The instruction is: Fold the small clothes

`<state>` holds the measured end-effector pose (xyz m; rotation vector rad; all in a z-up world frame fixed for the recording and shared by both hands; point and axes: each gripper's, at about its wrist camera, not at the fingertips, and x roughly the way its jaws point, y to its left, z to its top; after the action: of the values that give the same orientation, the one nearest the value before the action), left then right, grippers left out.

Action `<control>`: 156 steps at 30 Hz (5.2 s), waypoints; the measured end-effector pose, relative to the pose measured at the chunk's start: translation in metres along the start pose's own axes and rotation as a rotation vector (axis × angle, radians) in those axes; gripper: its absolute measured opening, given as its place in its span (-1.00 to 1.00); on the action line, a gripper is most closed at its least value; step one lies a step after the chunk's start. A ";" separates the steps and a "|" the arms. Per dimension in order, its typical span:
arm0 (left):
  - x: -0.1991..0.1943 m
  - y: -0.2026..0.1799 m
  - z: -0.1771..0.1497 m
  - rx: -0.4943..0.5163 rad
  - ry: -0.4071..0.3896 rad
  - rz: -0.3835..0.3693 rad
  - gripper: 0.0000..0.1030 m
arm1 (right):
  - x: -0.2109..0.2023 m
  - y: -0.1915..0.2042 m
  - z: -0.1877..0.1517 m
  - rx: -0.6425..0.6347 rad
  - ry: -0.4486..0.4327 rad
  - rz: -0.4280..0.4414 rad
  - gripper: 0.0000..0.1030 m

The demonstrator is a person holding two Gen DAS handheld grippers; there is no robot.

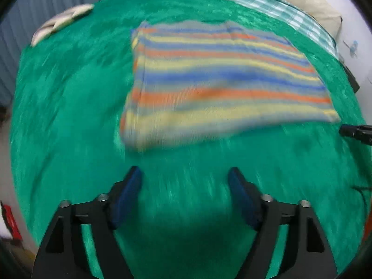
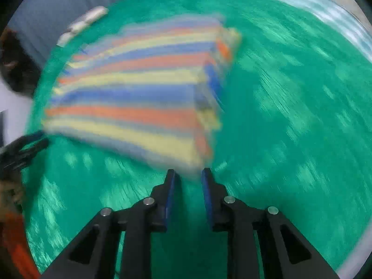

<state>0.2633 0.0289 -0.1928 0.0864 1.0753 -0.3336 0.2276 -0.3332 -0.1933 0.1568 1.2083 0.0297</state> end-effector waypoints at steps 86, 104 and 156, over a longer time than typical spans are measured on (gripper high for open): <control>-0.044 0.064 0.057 -0.232 -0.260 -0.092 -0.11 | 0.076 0.202 0.223 -0.153 -0.214 0.377 -0.34; 0.033 0.074 0.154 -0.163 -0.179 -0.267 -0.25 | 0.085 0.187 0.193 -0.314 -0.187 0.326 -0.33; 0.076 0.081 0.128 -0.135 0.021 -0.088 0.48 | 0.097 0.144 0.129 0.102 -0.185 0.375 0.51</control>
<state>0.4299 0.0592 -0.2055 -0.0781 1.1213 -0.3391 0.3913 -0.1938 -0.2196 0.4646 0.9833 0.2759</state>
